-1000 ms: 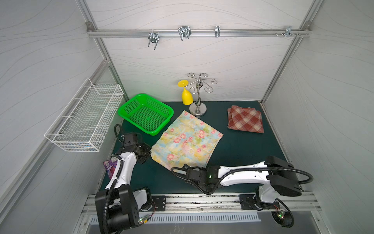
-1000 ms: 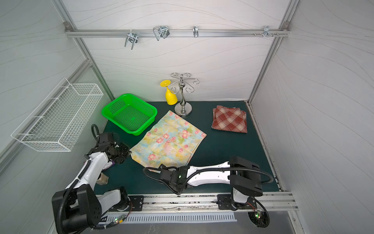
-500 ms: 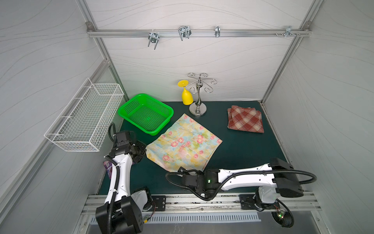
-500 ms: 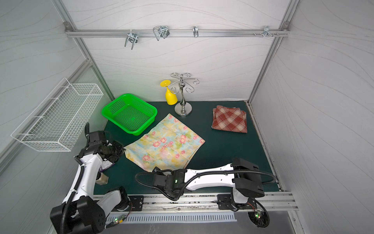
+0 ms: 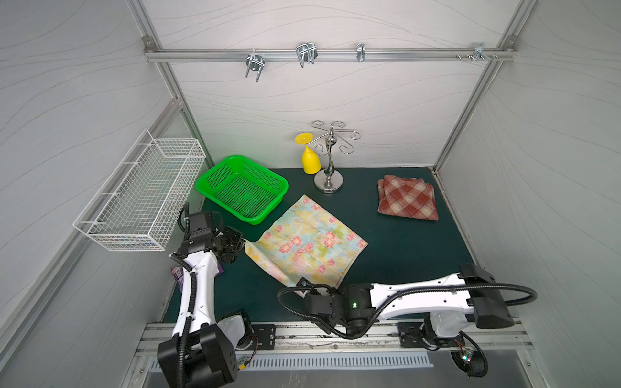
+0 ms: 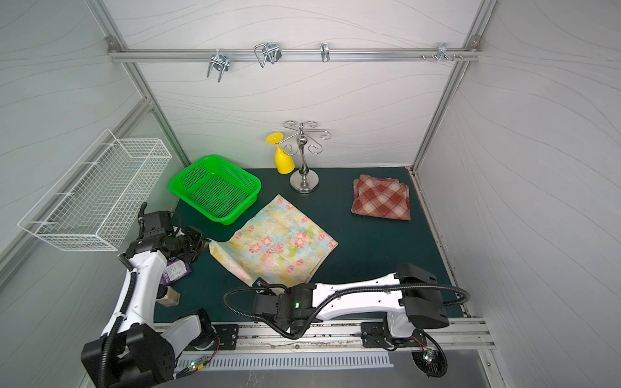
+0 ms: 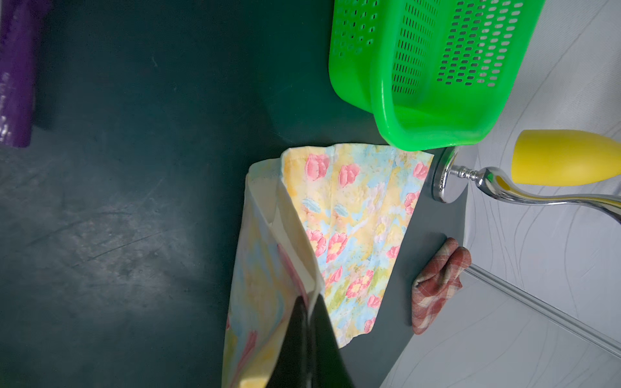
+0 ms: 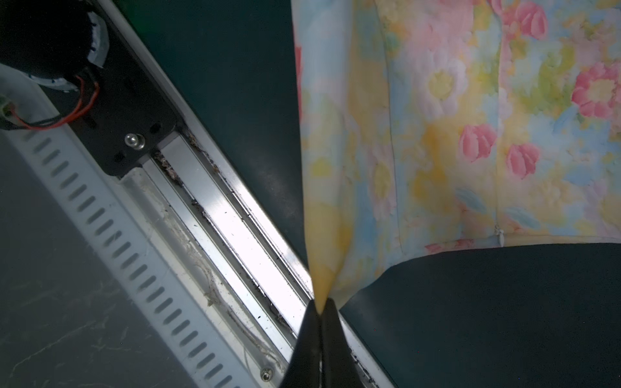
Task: Fold and stack skirts
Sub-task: Fold the skirt at the center of the table.
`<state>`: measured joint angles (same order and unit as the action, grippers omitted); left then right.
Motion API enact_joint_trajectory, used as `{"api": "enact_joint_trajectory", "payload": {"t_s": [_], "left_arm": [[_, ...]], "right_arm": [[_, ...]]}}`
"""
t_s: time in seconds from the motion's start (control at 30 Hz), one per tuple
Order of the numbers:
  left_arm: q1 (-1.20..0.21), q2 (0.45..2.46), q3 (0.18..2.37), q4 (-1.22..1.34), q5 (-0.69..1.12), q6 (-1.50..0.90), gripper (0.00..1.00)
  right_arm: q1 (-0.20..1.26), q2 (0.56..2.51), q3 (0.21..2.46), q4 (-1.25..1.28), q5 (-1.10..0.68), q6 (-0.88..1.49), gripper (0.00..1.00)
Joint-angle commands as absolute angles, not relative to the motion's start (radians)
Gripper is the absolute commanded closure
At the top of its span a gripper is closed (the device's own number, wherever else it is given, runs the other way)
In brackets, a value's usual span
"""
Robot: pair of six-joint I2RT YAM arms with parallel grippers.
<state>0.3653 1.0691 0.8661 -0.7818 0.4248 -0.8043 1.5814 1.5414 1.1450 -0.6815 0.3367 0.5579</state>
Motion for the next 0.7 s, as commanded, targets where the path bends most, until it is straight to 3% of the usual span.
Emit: {"api": "enact_joint_trajectory", "payload": {"t_s": [0.0,0.67], "left_arm": [[0.353,1.079,0.973,-0.647,0.427,-0.805,1.00],[0.102,1.350,1.203,-0.470,0.386,-0.903,1.00]], "right_arm": [[1.538,1.461,1.120,-0.703,0.310,0.581,1.00],[1.171,1.232,1.035,-0.710,0.164,0.450,1.00]]}}
